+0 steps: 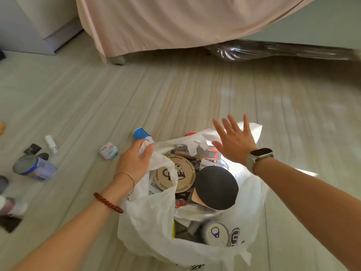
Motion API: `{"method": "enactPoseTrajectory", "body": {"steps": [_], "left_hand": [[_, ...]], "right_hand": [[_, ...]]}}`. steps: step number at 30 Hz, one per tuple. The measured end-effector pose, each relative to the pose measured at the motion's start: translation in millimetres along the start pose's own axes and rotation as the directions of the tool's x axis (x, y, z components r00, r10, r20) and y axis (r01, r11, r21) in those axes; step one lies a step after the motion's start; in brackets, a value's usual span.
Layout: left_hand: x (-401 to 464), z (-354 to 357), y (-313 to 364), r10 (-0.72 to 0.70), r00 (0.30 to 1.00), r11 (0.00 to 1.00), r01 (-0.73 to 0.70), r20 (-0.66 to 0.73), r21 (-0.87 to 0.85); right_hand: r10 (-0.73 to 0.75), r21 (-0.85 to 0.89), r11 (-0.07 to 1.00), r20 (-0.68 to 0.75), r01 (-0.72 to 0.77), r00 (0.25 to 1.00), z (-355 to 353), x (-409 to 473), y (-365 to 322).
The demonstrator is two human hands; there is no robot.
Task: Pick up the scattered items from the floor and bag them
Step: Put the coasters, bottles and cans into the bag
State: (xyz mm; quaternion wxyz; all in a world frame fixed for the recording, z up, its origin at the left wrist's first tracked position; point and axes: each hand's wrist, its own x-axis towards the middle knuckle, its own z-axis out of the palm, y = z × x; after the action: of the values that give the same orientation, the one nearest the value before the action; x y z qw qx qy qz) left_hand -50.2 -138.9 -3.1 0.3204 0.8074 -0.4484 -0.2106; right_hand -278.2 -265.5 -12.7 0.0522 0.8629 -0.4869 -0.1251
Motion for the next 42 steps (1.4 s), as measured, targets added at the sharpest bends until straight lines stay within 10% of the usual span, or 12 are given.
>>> {"method": "enactPoseTrajectory", "body": {"steps": [6, 23, 26, 36, 39, 42], "left_hand": [[-10.2, -5.7, -34.0, -0.014, 0.999, 0.999, 0.015, -0.035, 0.032], [-55.3, -191.2, -178.7, -0.277, 0.858, 0.95, 0.313, -0.432, 0.012], [-52.4, -222.0, -203.8, -0.267, 0.828, 0.942, 0.331, -0.493, 0.047], [-22.8, -249.8, -206.9, 0.014, 0.993, 0.886, 0.042, -0.118, 0.462], [-27.5, -222.7, -209.0, 0.199, 0.964, 0.726, -0.267, 0.177, 0.634], [-34.8, -201.2, -233.0, 0.052, 0.891, 0.61, -0.386, 0.451, 0.692]], "right_hand": [[-0.211, 0.273, 0.954, 0.327, 0.121, 0.921, 16.8, 4.7, -39.6], [-0.644, 0.497, 0.698, 0.119, 0.516, 0.756, -30.3, -32.0, -245.5], [-0.564, 0.462, 0.73, -0.009, 0.504, 0.826, -51.3, -17.9, -282.2], [-0.111, 0.46, 0.864, -0.221, 0.204, 0.969, -99.9, 39.9, -312.5], [-0.277, 0.339, 0.892, -0.109, 0.298, 0.955, -94.2, 37.5, -309.6], [-0.454, 0.06, 0.89, 0.207, 0.452, 0.867, -83.7, 27.8, -305.6]]}}
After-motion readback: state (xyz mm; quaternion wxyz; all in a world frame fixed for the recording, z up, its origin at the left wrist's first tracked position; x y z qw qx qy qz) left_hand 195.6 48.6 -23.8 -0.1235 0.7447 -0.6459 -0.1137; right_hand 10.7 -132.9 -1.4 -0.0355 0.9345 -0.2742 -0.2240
